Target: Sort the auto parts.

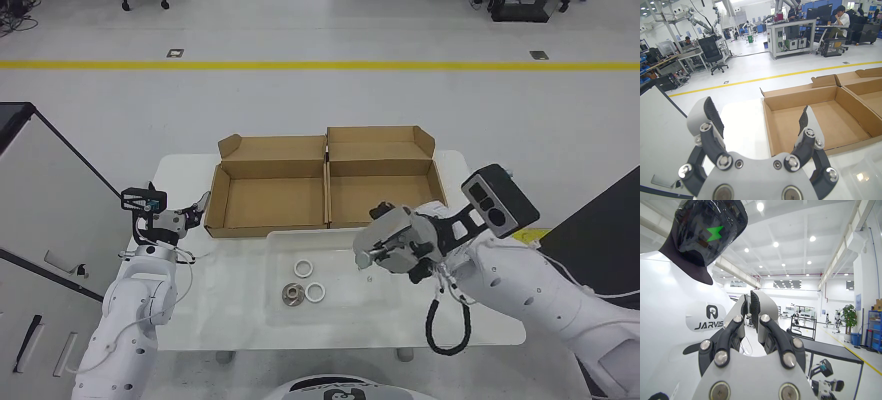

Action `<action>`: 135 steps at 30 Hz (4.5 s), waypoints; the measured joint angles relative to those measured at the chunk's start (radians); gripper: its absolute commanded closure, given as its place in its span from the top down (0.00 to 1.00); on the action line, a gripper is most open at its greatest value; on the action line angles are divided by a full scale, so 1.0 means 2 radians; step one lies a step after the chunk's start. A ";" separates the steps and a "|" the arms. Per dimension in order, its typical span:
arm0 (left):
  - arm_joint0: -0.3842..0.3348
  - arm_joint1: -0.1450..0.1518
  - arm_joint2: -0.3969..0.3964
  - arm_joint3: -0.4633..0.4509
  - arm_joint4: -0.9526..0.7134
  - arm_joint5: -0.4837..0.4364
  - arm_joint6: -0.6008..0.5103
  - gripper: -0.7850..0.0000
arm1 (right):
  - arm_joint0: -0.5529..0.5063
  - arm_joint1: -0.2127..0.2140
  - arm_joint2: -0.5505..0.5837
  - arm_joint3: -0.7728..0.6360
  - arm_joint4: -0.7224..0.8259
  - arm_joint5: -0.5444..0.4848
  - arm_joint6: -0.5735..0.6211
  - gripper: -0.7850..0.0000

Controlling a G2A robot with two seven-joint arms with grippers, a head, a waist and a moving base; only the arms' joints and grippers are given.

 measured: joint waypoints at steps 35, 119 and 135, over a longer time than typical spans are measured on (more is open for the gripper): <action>0.000 0.000 0.000 0.000 0.000 0.000 0.000 1.00 | -0.041 -0.067 0.099 -0.086 0.025 0.000 0.001 0.00; 0.000 0.000 0.000 0.000 0.000 0.000 0.000 1.00 | -0.166 -0.103 0.224 -0.127 0.259 0.066 0.435 0.00; 0.000 0.000 0.000 0.000 0.000 0.000 0.000 1.00 | -0.181 -0.119 0.222 -0.129 0.296 0.042 0.375 0.00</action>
